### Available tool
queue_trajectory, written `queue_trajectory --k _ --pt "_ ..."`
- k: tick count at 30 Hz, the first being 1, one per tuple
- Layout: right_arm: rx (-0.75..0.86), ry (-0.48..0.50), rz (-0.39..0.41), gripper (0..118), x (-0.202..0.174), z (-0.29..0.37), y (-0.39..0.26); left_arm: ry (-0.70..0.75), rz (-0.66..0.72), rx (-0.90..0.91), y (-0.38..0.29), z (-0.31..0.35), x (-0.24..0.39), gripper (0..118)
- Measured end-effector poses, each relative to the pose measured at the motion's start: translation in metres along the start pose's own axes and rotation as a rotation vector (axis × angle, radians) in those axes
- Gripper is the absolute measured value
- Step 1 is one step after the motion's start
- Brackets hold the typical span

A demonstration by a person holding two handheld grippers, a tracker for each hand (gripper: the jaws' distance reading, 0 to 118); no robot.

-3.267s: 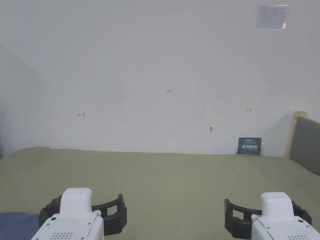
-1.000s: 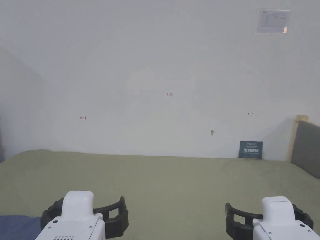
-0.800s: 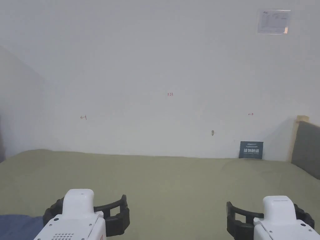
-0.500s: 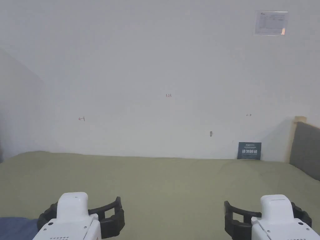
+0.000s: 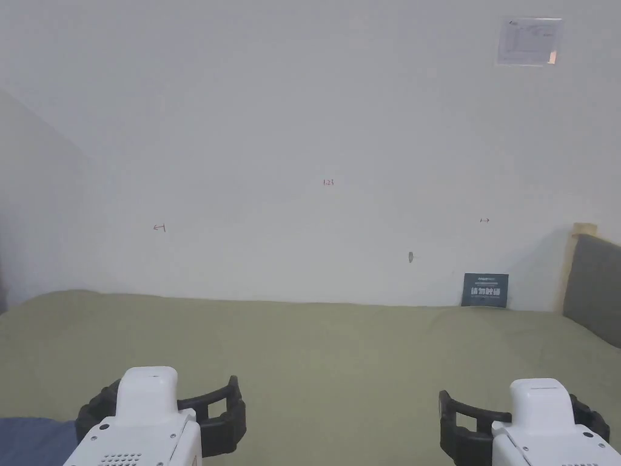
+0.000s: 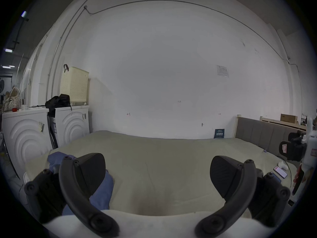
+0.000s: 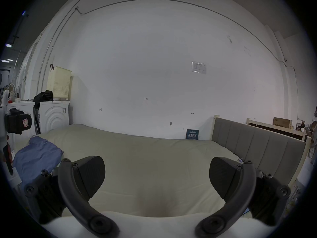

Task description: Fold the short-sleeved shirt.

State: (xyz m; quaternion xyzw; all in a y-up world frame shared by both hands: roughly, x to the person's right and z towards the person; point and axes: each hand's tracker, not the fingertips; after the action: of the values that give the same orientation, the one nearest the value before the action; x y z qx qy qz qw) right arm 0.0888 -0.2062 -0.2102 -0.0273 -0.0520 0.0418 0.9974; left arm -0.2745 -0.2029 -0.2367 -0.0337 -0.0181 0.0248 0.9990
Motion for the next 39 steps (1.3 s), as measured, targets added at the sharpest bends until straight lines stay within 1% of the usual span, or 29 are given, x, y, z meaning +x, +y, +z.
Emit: queue_trajectory --k 5,7,11,15,19,21,22,23,24,25,26,27,28,29,33,36,39 --pt "0.003 0.0 -0.003 118 0.0 -0.001 0.001 0.005 0.009 0.003 0.002 -0.001 -0.003 118" --pt "-0.004 -0.004 -0.015 118 0.0 -0.002 0.003 0.029 -0.008 -0.003 0.002 -0.003 -0.002 118" --pt "-0.004 -0.002 -0.024 118 -0.001 -0.002 0.003 0.013 0.019 -0.01 0.001 -0.002 -0.005 118" --pt "-0.014 0.003 -0.009 118 -0.003 -0.002 0.002 0.02 0.032 0.0 0.0 0.0 -0.007 118" --pt "-0.018 -0.006 -0.019 118 -0.002 -0.002 0.001 0.014 0.045 -0.007 0.004 0.0 -0.009 118" --pt "-0.028 -0.005 -0.026 116 -0.001 -0.002 0.002 0.019 0.033 -0.015 0.004 0.0 -0.007 118" --pt "-0.036 -0.005 -0.03 111 -0.001 -0.001 0.002 0.036 0.002 -0.028 0.004 0.0 -0.005 112" --pt "-0.045 0.007 -0.032 88 0.0 0.0 0.001 0.043 -0.019 -0.018 0.004 0.001 -0.004 82" --pt "-0.05 0.02 -0.029 52 0.001 0.001 0.0 0.048 -0.031 -0.002 0.002 0.003 -0.003 35" --pt "-0.05 0.004 -0.01 10 -0.001 0.002 -0.002 0.066 -0.051 0.02 0.001 0.004 -0.001 0" --pt "-0.058 -0.047 0.033 7 -0.003 0.002 -0.004 0.113 -0.065 -0.016 0.001 0.002 -0.002 0" --pt "-0.064 -0.043 0.041 7 -0.006 0.002 -0.007 0.12 -0.026 0.006 0.002 0.004 -0.005 0" --pt "-0.061 -0.036 0.023 7 -0.004 0.003 -0.007 0.069 0.024 -0.014 0.0 0.005 -0.008 0" --pt "-0.086 -0.005 -0.005 7 -0.003 0.003 -0.006 0.061 0.04 -0.032 0.0 0.006 -0.011 0" --pt "-0.096 -0.01 0.015 7 -0.009 0.0 -0.005 0.101 0.01 -0.047 -0.008 0.004 -0.015 0" --pt "-0.089 0.04 0.006 7 -0.025 -0.007 0.002 0.108 0.02 -0.05 -0.003 0.011 -0.025 0" --pt "-0.073 0.124 0.022 7 -0.058 -0.019 0.009 0.163 -0.003 -0.016 0.007 0.024 -0.04 0"
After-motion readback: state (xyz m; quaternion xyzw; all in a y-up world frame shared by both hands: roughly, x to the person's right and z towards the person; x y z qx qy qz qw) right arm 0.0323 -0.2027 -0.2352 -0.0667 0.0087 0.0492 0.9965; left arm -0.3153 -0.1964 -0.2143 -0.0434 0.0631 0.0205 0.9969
